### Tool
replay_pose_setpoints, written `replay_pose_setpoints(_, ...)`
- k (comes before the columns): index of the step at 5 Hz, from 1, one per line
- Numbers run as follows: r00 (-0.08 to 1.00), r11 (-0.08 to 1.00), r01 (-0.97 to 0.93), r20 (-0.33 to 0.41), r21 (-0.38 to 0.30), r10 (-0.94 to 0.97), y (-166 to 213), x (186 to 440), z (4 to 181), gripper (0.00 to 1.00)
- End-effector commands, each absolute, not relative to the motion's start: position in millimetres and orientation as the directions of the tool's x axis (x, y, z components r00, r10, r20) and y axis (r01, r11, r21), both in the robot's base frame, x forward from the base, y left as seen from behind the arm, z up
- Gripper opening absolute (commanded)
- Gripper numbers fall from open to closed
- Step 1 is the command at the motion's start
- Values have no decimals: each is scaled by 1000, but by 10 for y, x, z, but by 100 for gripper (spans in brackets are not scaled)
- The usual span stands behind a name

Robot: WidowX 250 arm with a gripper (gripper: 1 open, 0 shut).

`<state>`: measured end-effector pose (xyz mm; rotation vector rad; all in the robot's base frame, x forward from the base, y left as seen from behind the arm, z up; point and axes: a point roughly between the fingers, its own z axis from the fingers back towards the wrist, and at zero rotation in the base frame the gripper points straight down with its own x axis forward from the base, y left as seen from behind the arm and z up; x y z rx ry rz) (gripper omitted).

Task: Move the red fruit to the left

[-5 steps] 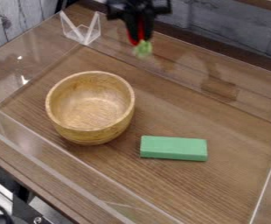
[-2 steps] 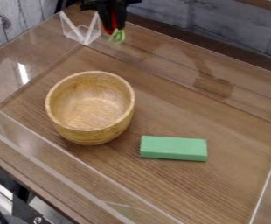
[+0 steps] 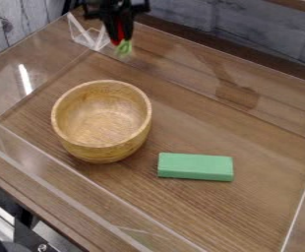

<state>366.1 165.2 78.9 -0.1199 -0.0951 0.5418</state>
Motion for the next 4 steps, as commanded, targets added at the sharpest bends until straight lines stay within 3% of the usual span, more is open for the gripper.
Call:
replay_pose_setpoints(1,889,894,-428,121,-131,442,1807,3710,844,0)
replay_pose_setpoints(3,894,901,-422,117,-103,432,1967,3643,691,0)
replay_pose_setpoints(4,893,899,-428,113,-94,436,2097,3677,704,100)
